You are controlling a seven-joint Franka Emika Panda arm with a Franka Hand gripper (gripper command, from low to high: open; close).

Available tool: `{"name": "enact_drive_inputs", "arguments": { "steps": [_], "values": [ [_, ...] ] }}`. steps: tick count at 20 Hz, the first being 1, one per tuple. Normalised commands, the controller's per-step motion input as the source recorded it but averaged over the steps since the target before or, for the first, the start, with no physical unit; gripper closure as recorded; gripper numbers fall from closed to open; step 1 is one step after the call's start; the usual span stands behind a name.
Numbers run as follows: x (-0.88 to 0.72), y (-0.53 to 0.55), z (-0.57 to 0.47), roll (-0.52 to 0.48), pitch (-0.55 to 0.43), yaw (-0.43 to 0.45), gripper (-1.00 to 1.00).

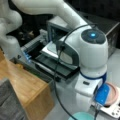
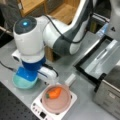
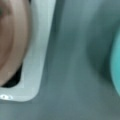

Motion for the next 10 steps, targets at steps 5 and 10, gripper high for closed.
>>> {"name": "enact_drive_inputs", "arguments": {
  "steps": [5, 10],
  "values": [
    [0.0, -0.67, -0.03, 0.159, -0.025, 0.003, -1.0],
    [0.1, -0.61, -0.03, 0.197, -0.037, -0.05, -1.0]
  ]
}}
